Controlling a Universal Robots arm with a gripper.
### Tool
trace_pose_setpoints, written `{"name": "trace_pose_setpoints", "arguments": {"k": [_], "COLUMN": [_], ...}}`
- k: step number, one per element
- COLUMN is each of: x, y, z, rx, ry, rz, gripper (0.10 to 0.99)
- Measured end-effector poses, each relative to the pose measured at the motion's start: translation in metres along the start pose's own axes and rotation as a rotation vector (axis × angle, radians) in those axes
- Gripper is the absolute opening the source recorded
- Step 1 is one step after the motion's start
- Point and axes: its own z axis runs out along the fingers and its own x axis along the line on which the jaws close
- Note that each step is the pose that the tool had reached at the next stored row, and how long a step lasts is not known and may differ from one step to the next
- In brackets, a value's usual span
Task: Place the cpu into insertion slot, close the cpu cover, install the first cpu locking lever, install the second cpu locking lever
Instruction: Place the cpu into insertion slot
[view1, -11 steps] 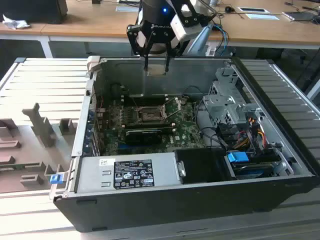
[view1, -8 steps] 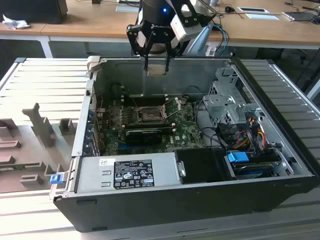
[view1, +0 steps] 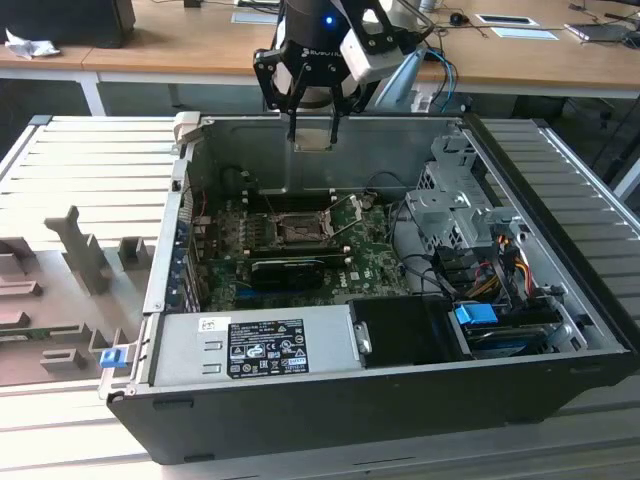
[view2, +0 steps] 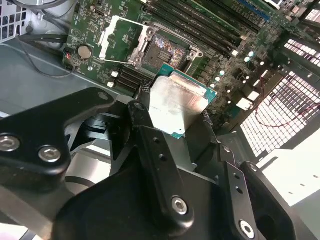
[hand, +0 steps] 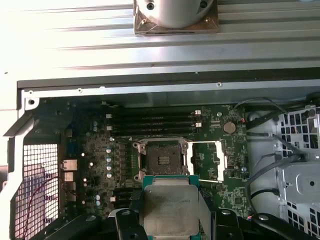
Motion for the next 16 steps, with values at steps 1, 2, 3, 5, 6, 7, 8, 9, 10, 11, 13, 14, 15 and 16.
{"name": "trace_pose_setpoints", "arguments": {"k": [1, 2, 3, 5, 6, 7, 8, 9, 10, 11, 13, 14, 15, 16], "x": [0.0, 0.0, 0.0, 0.0, 0.0, 0.0, 0.0, 0.0, 0.0, 0.0, 0.0, 0.0, 0.0, 0.0], "y": [0.0, 0.0, 0.0, 0.0, 0.0, 0.0, 0.0, 0.0, 0.0, 0.0, 0.0, 0.0, 0.0, 0.0], "z": [0.0, 0.0, 0.0, 0.0, 0.0, 0.0001, 0.0, 0.0001, 0.0001, 0.0001, 0.0001, 0.0001, 0.0001, 0.0001], "rx": [0.0, 0.0, 0.0, 0.0, 0.0, 0.0, 0.0, 0.0, 0.0, 0.0, 0.0, 0.0, 0.0, 0.0], "ry": [-0.0002, -0.0003, -0.0003, -0.0004, -0.0005, -0.0006, -0.0006, -0.0007, -0.0009, -0.0009, -0.0011, -0.0011, -0.0012, -0.0012], "rz": [0.001, 0.002, 0.003, 0.004, 0.005, 0.006, 0.007, 0.008, 0.009, 0.01, 0.011, 0.012, 0.013, 0.014], "gripper": [0.529, 0.529, 0.529, 0.529, 0.529, 0.529, 0.529, 0.529, 0.529, 0.529, 0.529, 0.529, 0.529, 0.529]}}
